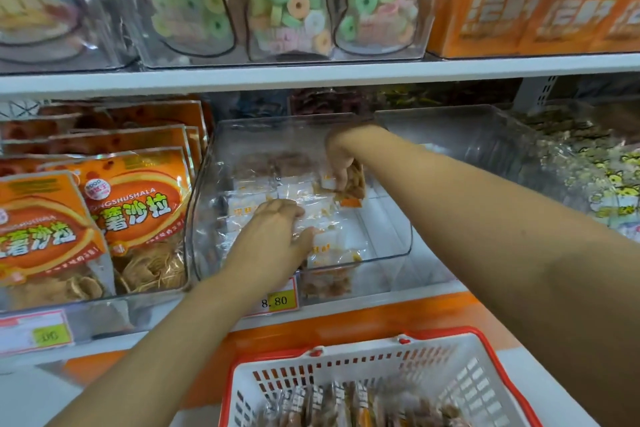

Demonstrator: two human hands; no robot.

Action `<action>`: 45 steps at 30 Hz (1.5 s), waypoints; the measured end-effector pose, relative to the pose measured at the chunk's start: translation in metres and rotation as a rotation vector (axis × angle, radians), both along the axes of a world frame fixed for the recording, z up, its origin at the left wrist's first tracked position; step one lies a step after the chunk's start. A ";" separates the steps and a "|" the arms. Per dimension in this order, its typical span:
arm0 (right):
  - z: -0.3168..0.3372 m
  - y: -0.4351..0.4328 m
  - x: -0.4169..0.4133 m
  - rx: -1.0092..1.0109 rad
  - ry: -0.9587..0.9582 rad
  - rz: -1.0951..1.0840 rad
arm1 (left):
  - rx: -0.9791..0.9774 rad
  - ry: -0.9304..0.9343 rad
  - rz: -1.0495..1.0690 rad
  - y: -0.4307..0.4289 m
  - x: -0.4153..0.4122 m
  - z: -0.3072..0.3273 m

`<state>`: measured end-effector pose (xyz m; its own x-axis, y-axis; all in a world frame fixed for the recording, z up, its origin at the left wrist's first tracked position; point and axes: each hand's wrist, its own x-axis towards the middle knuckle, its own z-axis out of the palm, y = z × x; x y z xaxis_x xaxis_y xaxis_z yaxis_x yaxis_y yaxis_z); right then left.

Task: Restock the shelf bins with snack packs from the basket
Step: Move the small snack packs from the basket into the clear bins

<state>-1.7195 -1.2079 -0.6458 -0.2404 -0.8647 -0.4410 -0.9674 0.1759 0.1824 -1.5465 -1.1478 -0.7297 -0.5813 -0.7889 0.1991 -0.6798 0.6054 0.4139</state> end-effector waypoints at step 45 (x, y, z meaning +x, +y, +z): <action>-0.023 0.174 0.001 -0.657 -0.387 0.081 | -0.142 0.275 -0.332 0.096 0.002 -0.025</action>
